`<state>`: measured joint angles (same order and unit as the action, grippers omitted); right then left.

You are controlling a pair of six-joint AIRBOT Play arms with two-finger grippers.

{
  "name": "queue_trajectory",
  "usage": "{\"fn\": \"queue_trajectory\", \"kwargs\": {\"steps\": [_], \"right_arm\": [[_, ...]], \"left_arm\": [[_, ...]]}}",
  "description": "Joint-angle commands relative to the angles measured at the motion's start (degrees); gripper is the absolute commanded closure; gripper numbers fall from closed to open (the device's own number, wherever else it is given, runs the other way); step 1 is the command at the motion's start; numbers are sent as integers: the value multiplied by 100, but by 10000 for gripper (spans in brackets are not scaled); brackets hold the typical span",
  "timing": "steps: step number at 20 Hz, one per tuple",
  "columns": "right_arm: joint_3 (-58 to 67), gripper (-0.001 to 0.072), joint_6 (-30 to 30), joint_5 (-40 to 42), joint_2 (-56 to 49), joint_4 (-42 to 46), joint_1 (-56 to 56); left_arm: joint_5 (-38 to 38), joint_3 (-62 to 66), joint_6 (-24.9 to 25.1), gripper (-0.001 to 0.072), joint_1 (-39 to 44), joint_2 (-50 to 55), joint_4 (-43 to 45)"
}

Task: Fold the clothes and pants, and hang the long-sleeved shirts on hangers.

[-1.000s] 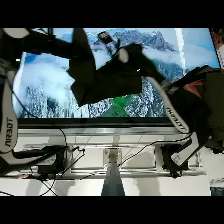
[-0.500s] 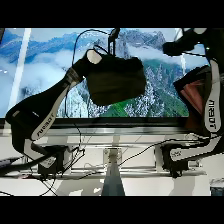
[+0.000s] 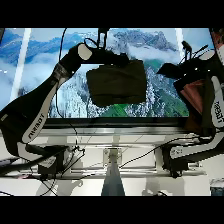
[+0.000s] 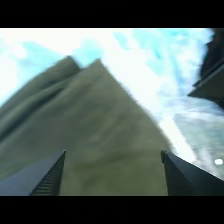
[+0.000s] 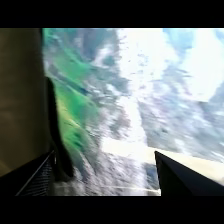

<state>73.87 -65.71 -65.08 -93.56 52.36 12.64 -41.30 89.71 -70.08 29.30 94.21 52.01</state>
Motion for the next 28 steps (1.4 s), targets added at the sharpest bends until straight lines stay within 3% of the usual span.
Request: {"fn": "queue_trajectory", "kwargs": {"steps": [1, 5, 7, 8, 10, 11, 13, 14, 16, 19, 23, 28], "right_arm": [[-400, 9, -127, 514, -442, -1099, -535], [-385, 10, -262, 1178, -944, -1823, -1443], [-173, 23, -468, 1211, -1156, -1777, -1781], [-35, 106, -546, 1211, -1241, -1757, -1926], [260, 612, -411, 1270, -1281, -1676, -2179], [448, 676, -195, 1248, -1274, -1565, -2247], [955, 676, -37, 1093, -1207, -1108, -2267], [1178, 676, -85, 1010, -1134, -782, -2208], [1530, 676, -765, 973, -833, 57, -2002], [1766, 677, -1939, 973, -125, 1178, -1482], [1768, 676, -3724, 651, 1102, 2520, -496], [1768, 676, -5598, -632, 2667, 4205, 1095]], "left_arm": [[-210, 2, -155, 152, -186, -94, 350], [-339, 4, -153, 158, -175, -94, 352], [-358, 4, -153, 158, -195, -94, 354], [-358, 4, -153, 158, -203, -94, 358], [-356, 4, -153, 158, -232, -96, 503], [-361, 4, -153, 193, -260, -116, 787], [-599, 4, -153, 546, -378, -258, 1620], [-837, 4, -153, 687, -468, -391, 2127], [-1311, 4, -219, 688, -669, -748, 3176], [-1517, 4, -874, 688, -1049, -1569, 4524], [-1515, 4, -879, 687, -1569, -2675, 4699], [-1515, 4, -879, 687, -1652, -3394, 4697]]}}
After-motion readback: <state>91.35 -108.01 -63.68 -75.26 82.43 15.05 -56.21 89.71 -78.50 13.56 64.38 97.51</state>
